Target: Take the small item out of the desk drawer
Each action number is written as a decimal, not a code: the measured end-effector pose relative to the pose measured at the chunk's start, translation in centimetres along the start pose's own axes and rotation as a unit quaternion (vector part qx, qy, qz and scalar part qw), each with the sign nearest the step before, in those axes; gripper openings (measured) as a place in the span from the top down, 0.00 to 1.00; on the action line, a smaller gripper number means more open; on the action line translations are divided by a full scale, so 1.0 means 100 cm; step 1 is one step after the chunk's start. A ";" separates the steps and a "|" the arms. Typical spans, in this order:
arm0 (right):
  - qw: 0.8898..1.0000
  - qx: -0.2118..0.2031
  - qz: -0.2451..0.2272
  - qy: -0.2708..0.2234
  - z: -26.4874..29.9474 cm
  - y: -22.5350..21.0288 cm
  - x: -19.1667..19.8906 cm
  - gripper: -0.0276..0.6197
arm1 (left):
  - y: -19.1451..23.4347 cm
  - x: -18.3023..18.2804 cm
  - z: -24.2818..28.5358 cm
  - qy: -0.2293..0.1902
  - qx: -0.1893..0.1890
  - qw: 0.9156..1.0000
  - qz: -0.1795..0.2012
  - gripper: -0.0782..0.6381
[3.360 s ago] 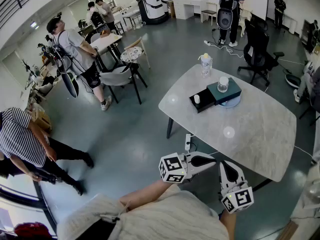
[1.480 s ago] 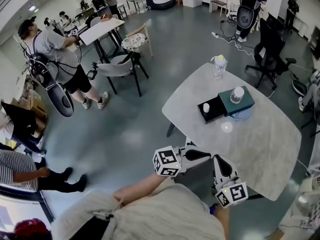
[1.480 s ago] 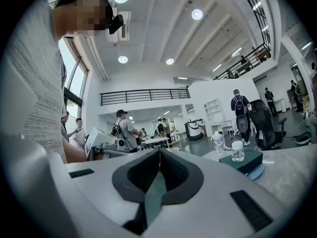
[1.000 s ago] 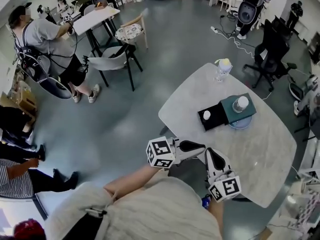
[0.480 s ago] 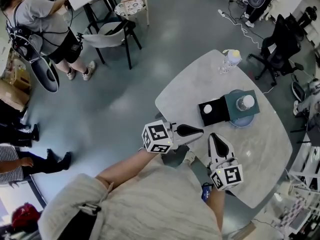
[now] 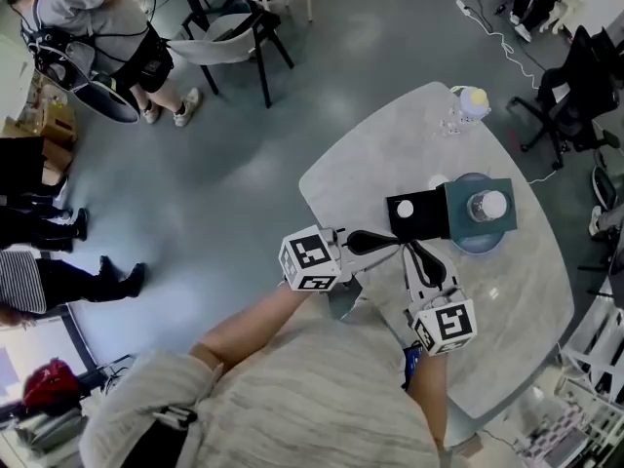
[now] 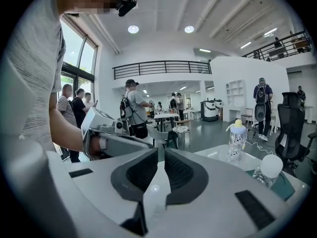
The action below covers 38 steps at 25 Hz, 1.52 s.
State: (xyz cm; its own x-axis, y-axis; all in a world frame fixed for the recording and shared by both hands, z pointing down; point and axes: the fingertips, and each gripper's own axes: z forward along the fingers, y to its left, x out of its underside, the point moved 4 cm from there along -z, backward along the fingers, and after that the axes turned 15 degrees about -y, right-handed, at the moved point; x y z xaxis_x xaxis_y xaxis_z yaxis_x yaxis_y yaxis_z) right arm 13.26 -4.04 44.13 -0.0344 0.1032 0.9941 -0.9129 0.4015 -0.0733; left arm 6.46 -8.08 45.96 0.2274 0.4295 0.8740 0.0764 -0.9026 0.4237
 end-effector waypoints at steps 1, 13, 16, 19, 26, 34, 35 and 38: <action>1.000 -0.003 0.000 0.004 0.002 -0.006 0.004 0.94 | 0.004 0.003 0.002 0.002 -0.007 1.000 0.001 0.87; 0.999 0.004 0.006 0.044 0.036 -0.058 0.047 0.94 | 0.063 0.021 0.003 0.010 -0.065 0.998 -0.004 0.87; 0.998 0.009 0.010 0.063 0.042 -0.065 0.060 0.82 | 0.075 0.027 0.003 0.012 -0.074 0.997 -0.008 0.87; 0.997 0.013 0.013 0.078 0.048 -0.070 0.073 0.81 | 0.085 0.033 0.003 0.014 -0.081 0.996 -0.016 0.87; 0.991 0.006 -0.006 0.133 0.063 -0.080 0.104 0.75 | 0.098 0.052 0.000 0.026 -0.095 0.995 -0.036 0.87; 0.983 0.014 -0.017 0.182 0.077 -0.094 0.134 0.68 | 0.108 0.066 -0.002 0.033 -0.099 0.993 -0.049 0.87; 0.981 0.015 -0.020 0.191 0.078 -0.094 0.138 0.68 | 0.109 0.066 -0.003 0.033 -0.100 0.993 -0.050 0.87; 0.976 0.018 -0.030 0.217 0.080 -0.096 0.147 0.67 | 0.112 0.068 -0.004 0.033 -0.100 0.993 -0.054 0.87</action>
State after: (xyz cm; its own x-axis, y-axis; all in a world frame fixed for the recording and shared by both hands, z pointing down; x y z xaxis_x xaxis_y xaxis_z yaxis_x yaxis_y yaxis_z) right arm 18.27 -13.64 60.11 0.1877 0.4596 0.8681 -0.9222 0.3867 -0.0053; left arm 8.46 -15.26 56.70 0.1641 0.5300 0.8319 -0.0996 -0.8302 0.5486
